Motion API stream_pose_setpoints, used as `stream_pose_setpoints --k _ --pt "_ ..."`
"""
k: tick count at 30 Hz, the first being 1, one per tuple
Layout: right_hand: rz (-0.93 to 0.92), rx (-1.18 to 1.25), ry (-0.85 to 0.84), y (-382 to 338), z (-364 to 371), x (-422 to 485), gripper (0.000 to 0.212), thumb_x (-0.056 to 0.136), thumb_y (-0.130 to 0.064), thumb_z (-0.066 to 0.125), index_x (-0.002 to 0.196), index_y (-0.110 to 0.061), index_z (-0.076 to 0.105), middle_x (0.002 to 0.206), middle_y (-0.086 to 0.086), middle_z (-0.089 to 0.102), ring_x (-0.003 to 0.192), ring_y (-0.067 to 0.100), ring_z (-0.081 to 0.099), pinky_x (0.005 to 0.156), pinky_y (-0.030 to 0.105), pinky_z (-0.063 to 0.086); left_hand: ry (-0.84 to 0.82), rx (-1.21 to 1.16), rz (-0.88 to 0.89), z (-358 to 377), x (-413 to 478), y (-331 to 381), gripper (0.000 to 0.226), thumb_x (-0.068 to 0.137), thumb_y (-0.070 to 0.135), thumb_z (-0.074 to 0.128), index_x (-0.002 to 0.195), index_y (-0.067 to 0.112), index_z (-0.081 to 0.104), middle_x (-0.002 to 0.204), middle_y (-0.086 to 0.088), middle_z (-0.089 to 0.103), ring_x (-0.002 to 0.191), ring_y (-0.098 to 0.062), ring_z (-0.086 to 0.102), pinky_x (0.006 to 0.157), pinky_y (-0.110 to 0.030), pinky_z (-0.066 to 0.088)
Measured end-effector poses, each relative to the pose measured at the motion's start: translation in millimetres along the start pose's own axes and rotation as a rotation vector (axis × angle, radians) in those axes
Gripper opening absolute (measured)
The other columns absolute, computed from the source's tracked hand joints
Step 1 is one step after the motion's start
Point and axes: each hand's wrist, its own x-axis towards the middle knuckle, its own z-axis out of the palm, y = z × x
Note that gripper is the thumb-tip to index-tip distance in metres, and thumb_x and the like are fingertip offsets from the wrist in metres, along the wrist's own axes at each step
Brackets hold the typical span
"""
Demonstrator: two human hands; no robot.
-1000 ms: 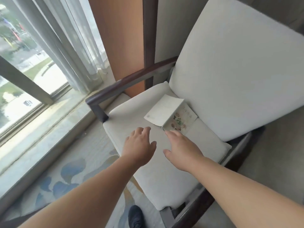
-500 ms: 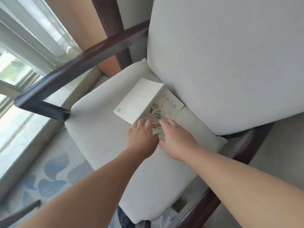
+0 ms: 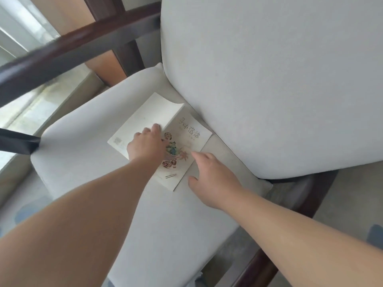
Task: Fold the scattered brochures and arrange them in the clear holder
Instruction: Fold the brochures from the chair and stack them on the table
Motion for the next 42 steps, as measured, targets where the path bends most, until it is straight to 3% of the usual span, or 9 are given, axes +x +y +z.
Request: stream_pose_setpoints --k 4,9,13,18,21,23,31,36,42 --pt "0.018 0.004 -0.002 -11 0 -5 0.053 0.094 -0.030 0.049 0.144 -0.020 0.034 0.145 0.004 0.039 0.126 0.026 0.046 0.094 0.038 0.043 0.122 0.013 0.028 -21 -6 -10 0.009 0.089 0.012 0.047 0.093 0.019 0.050 0.065 -0.003 0.049 0.057 -0.025 0.046 0.047 -0.027 0.028" --pt "0.045 0.073 0.042 -68 -17 -13 0.059 0.095 -0.038 0.050 0.147 -0.016 0.033 0.148 0.008 0.039 0.130 0.029 0.045 0.097 0.037 0.040 0.200 -0.348 -0.003 -89 -56 -47 0.008 0.092 0.023 0.046 0.093 0.020 0.054 0.079 -0.007 0.063 0.072 -0.033 0.059 0.059 -0.037 0.050" --pt "0.072 0.247 0.129 -146 -35 -30 0.057 0.092 -0.046 0.055 0.139 -0.016 0.039 0.133 0.009 0.052 0.113 0.030 0.055 0.083 0.034 0.043 0.297 -0.587 -0.001 -142 -131 -93 0.004 0.091 0.028 0.052 0.089 0.029 0.049 0.075 0.008 0.061 0.072 -0.026 0.062 0.057 -0.034 0.048" --pt "-0.095 0.432 0.171 -248 -29 -76 0.064 0.085 -0.048 0.062 0.139 -0.026 0.035 0.128 -0.004 0.060 0.111 0.024 0.061 0.089 0.039 0.050 0.444 -0.854 -0.085 -194 -219 -155 0.014 0.083 0.031 0.048 0.096 0.033 0.052 0.078 0.010 0.066 0.070 -0.013 0.065 0.057 -0.042 0.055" --pt "-0.208 0.473 0.149 -300 -10 -112 0.060 0.084 -0.045 0.066 0.134 -0.030 0.037 0.123 -0.008 0.063 0.107 0.021 0.062 0.086 0.038 0.051 0.572 -0.960 -0.143 -213 -268 -198 0.009 0.083 0.028 0.049 0.090 0.032 0.054 0.079 0.016 0.066 0.068 -0.003 0.063 0.055 -0.032 0.054" --pt "-0.264 0.484 0.110 -331 7 -139 0.059 0.083 -0.043 0.068 0.133 -0.032 0.038 0.122 -0.010 0.063 0.105 0.019 0.063 0.086 0.040 0.052 0.642 -0.990 -0.171 -221 -303 -229 0.009 0.085 0.024 0.051 0.085 0.033 0.051 0.080 0.022 0.064 0.069 -0.001 0.062 0.051 -0.025 0.051" --pt "-0.471 0.342 -0.018 -447 144 -283 0.048 0.085 -0.034 0.070 0.124 -0.034 0.042 0.115 -0.010 0.064 0.100 0.016 0.065 0.085 0.043 0.056 0.867 -1.101 -0.393 -204 -489 -380 0.019 0.087 0.038 0.064 0.095 0.042 0.047 0.084 0.015 0.068 0.072 0.001 0.067 0.054 -0.030 0.058" --pt "-0.568 0.209 -0.145 -508 251 -368 0.055 0.084 -0.033 0.070 0.130 -0.029 0.040 0.116 -0.007 0.063 0.099 0.017 0.064 0.085 0.042 0.056 0.925 -1.077 -0.600 -173 -610 -468 0.026 0.083 0.045 0.067 0.096 0.051 0.045 0.088 0.029 0.064 0.076 0.009 0.062 0.050 -0.013 0.046" --pt "-0.605 0.065 -0.297 -545 345 -411 0.053 0.085 -0.028 0.067 0.130 -0.026 0.040 0.118 -0.003 0.063 0.101 0.020 0.064 0.087 0.046 0.055 0.927 -1.092 -0.813 -129 -681 -538 0.031 0.083 0.044 0.070 0.104 0.044 0.048 0.089 0.021 0.068 0.077 0.003 0.065 0.062 -0.025 0.051"
